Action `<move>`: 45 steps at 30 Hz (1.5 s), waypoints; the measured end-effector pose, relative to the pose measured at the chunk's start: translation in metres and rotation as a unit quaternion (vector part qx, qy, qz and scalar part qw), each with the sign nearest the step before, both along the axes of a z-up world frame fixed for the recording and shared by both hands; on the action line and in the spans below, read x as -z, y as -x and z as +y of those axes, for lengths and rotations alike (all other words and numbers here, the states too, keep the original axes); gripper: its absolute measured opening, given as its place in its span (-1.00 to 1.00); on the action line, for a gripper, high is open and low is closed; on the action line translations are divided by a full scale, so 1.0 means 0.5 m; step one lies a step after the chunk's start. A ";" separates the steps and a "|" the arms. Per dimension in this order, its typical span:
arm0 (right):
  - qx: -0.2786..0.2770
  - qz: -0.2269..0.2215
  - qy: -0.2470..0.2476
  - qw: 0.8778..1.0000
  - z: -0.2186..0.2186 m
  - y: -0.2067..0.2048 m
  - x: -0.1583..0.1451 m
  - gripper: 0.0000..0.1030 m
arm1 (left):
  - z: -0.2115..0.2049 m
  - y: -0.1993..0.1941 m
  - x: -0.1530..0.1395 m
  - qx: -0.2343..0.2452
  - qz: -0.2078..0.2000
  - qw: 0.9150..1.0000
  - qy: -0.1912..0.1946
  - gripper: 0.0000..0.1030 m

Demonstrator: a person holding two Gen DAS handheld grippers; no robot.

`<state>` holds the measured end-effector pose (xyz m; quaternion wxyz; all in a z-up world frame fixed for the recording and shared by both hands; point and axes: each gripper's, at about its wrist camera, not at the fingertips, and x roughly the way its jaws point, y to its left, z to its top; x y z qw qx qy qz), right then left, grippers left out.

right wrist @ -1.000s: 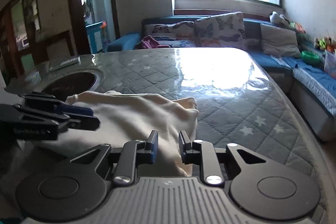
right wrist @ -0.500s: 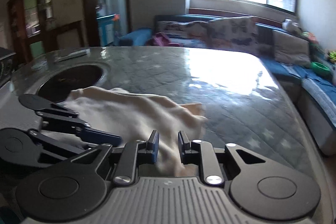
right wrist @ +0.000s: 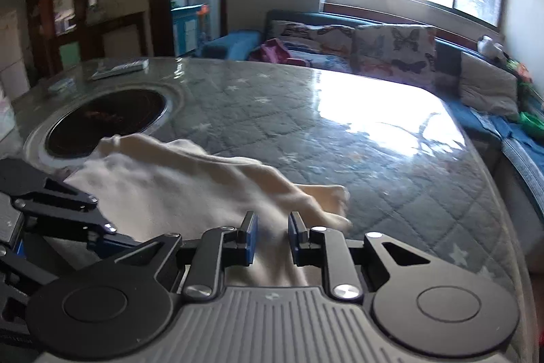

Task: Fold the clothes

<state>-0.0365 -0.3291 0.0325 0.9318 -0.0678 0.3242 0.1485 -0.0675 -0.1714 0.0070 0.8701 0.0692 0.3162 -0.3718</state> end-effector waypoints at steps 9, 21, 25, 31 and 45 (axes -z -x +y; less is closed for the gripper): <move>0.026 0.009 0.005 1.000 -0.002 -0.071 0.007 -0.66 | 0.002 -0.001 0.002 0.001 0.000 1.000 0.004 -0.48; 0.001 0.017 0.011 1.000 0.037 -0.129 0.004 -0.65 | 0.001 0.000 0.002 -0.004 0.002 1.000 0.008 -0.48; -0.013 0.011 0.015 1.000 0.053 -0.127 -0.007 -0.65 | 0.003 -0.001 0.002 -0.006 0.003 1.000 0.011 -0.47; -0.014 0.022 0.025 0.999 0.069 -0.142 0.002 -0.65 | 0.007 -0.001 0.000 -0.007 0.005 1.000 0.012 -0.47; 0.005 -0.006 0.000 1.000 0.030 -0.003 -0.048 -0.44 | 0.119 0.006 -0.034 -0.081 0.012 0.996 0.035 -0.35</move>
